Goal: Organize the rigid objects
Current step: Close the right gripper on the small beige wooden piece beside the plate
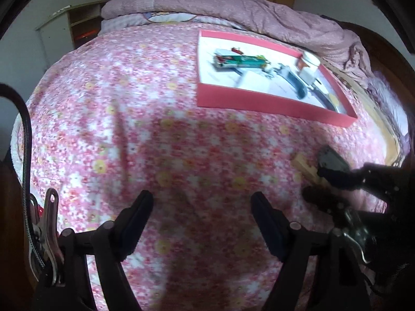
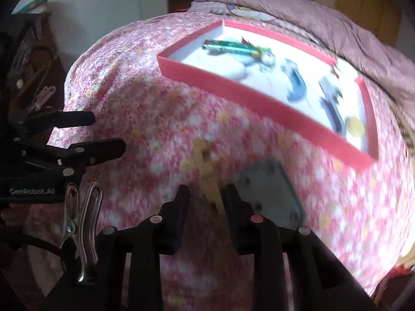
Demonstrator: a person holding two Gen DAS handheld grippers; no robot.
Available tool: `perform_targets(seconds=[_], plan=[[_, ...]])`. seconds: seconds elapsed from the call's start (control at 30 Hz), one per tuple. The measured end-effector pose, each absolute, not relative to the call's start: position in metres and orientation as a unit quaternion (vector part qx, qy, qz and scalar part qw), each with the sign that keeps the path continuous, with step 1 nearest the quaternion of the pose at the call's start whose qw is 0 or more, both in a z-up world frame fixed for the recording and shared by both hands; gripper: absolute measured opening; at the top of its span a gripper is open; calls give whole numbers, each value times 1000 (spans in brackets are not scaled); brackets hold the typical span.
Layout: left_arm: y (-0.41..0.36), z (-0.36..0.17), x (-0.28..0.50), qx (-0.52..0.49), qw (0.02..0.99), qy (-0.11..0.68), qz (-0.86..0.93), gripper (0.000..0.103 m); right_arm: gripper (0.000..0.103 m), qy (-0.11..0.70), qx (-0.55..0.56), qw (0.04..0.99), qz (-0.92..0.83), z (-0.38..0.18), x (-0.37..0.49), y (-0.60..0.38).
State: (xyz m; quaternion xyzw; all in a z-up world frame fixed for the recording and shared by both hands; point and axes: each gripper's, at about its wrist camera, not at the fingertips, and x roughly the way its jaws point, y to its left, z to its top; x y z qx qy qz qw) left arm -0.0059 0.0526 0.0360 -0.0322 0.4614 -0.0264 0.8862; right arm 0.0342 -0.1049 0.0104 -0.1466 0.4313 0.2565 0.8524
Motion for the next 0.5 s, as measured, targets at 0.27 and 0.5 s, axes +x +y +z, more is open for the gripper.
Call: perform_targets(seconds=[0.27,0.5], plan=[[53,39,-8,-31,887,460,-29,81,12,430,-108,858,260,12,26,-117],[13,48,-4,9,888,452,-81,81,12,439,-21,873,210,28,18,-175]])
